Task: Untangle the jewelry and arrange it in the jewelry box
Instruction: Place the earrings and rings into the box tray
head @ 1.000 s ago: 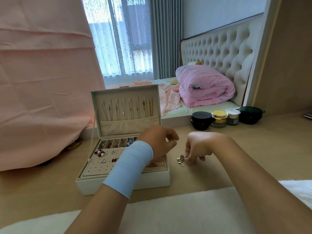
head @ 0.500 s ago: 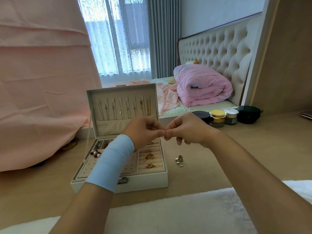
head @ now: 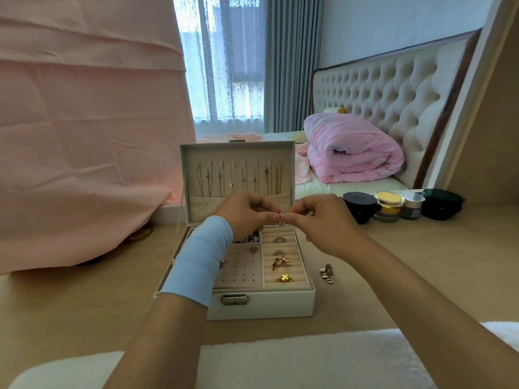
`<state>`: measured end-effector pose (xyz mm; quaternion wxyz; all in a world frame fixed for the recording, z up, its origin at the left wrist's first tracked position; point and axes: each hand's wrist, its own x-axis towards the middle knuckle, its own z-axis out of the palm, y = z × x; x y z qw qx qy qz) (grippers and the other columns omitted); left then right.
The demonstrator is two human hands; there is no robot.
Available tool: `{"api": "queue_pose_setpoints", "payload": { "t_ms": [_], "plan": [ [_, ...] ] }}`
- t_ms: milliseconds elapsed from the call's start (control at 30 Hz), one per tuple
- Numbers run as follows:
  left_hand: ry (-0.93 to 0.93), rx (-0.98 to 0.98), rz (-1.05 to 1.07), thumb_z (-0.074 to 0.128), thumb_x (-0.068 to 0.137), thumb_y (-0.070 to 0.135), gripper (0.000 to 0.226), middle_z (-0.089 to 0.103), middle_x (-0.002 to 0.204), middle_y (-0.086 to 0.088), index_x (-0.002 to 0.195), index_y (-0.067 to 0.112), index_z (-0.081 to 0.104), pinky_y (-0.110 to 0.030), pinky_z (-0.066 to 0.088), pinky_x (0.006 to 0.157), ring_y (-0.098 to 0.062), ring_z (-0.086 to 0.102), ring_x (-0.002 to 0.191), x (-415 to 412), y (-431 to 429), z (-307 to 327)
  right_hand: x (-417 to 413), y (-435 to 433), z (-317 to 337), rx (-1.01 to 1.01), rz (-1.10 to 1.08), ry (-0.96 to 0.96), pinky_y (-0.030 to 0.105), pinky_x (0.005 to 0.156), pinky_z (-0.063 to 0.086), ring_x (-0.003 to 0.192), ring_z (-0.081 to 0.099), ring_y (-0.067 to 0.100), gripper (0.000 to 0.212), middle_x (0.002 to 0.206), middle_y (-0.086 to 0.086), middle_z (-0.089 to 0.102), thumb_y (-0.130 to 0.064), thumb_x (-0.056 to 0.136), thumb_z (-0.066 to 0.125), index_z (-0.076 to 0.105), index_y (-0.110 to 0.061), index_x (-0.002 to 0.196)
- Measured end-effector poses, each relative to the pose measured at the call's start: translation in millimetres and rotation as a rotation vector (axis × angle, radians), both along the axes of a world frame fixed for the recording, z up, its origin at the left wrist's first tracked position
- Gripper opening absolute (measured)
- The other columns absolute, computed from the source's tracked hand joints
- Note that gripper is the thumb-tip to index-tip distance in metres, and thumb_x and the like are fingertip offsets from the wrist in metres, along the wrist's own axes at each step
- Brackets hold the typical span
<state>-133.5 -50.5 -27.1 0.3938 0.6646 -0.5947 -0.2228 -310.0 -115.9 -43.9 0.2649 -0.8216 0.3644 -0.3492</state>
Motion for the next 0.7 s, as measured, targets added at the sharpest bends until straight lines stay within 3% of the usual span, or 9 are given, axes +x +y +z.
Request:
{"api": "queue_pose_setpoints", "payload": {
  "t_ms": [100,200,300,433,500,600,700],
  "plan": [
    [-0.074,0.074,-0.029,0.071,0.087,0.027,0.008,0.074,0.086,0.002,0.093,0.025,0.074,-0.026,0.056,0.079,-0.013,0.068,0.082,10,3,3,8,4,5,0.007,0.089,0.029,0.03,0.07,0.05,0.071,0.059,0.003,0.011,0.075,-0.011,0.067,-0.033,0.088,0.075,0.072,-0.028,0.079],
    [-0.054,0.151,-0.054,0.068,0.088,0.031,0.012,0.075,0.086,0.0,0.097,0.023,0.074,-0.033,0.054,0.085,-0.017,0.069,0.084,25,10,2,19,4,10,0.094,0.195,0.037,0.026,0.07,0.05,0.063,0.058,0.0,0.008,0.069,-0.012,0.067,-0.029,0.09,0.073,0.073,-0.024,0.084],
    [0.044,0.187,-0.072,0.064,0.092,0.031,0.016,0.075,0.081,0.003,0.1,0.021,0.073,-0.024,0.047,0.065,-0.01,0.062,0.069,37,16,2,31,4,13,0.184,0.241,-0.014,0.024,0.059,0.052,0.052,0.055,0.005,0.008,0.06,-0.01,0.065,-0.026,0.091,0.072,0.073,-0.019,0.087],
    [0.177,0.177,-0.037,0.062,0.093,0.031,0.015,0.07,0.068,0.002,0.099,0.02,0.071,-0.018,0.042,0.05,-0.006,0.051,0.051,43,18,2,42,5,14,0.304,0.207,-0.163,0.018,0.047,0.045,0.052,0.057,0.014,0.01,0.075,0.0,0.073,-0.026,0.089,0.074,0.076,-0.016,0.091],
    [0.26,0.158,-0.04,0.064,0.092,0.032,0.016,0.072,0.074,0.0,0.1,0.022,0.073,-0.019,0.042,0.052,-0.009,0.055,0.058,46,18,0,45,5,12,0.426,0.199,-0.232,0.021,0.044,0.04,0.052,0.056,0.013,0.015,0.079,0.004,0.074,-0.026,0.09,0.074,0.077,-0.013,0.096],
    [0.339,0.164,-0.079,0.066,0.09,0.037,0.021,0.071,0.097,-0.015,0.099,0.021,0.076,-0.024,0.041,0.058,-0.026,0.051,0.08,51,18,-3,48,5,8,0.589,0.236,-0.294,0.022,0.042,0.036,0.052,0.052,0.013,0.02,0.079,0.002,0.072,-0.024,0.093,0.07,0.074,-0.008,0.104],
    [0.441,0.177,-0.157,0.056,0.097,0.029,0.021,0.071,0.082,-0.001,0.102,0.015,0.071,-0.02,0.041,0.055,-0.016,0.056,0.07,52,17,-5,48,4,5,0.697,0.326,-0.337,0.021,0.043,0.033,0.055,0.05,0.012,0.022,0.084,0.003,0.069,-0.024,0.092,0.068,0.07,-0.007,0.105]
  ]
}}
